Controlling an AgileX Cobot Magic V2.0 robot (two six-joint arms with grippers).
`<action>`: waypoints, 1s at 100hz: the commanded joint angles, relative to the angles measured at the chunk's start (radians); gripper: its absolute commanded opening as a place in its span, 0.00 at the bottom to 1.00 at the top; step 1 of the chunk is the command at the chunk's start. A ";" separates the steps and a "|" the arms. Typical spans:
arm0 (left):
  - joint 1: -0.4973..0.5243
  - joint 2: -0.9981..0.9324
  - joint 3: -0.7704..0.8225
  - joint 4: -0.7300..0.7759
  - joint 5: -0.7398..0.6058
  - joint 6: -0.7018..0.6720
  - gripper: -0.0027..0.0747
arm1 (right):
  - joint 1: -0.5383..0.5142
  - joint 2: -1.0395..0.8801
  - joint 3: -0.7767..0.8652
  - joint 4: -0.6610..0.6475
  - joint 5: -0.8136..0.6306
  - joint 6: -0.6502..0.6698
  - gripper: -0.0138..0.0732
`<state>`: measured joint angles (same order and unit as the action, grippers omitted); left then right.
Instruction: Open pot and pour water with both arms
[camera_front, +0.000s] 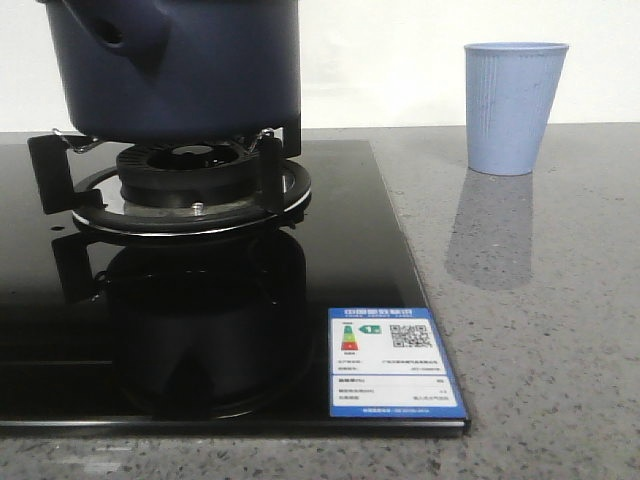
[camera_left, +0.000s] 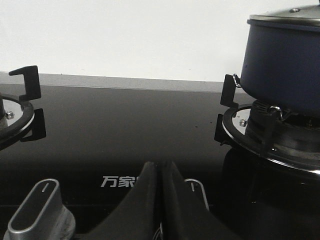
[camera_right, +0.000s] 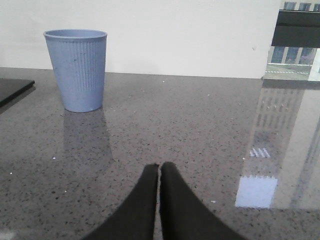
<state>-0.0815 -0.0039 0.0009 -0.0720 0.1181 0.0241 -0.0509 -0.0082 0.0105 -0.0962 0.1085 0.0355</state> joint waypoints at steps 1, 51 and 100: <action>0.003 -0.026 0.034 -0.001 -0.077 -0.008 0.01 | 0.000 -0.019 0.025 0.002 -0.080 -0.012 0.11; 0.003 -0.026 0.034 -0.001 -0.077 -0.008 0.01 | 0.000 -0.019 0.025 0.002 -0.080 -0.012 0.11; 0.003 -0.026 0.034 -0.047 -0.079 -0.008 0.01 | 0.000 -0.019 0.025 0.049 -0.099 -0.012 0.11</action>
<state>-0.0815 -0.0039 0.0009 -0.0860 0.1181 0.0241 -0.0509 -0.0082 0.0105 -0.0768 0.1008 0.0355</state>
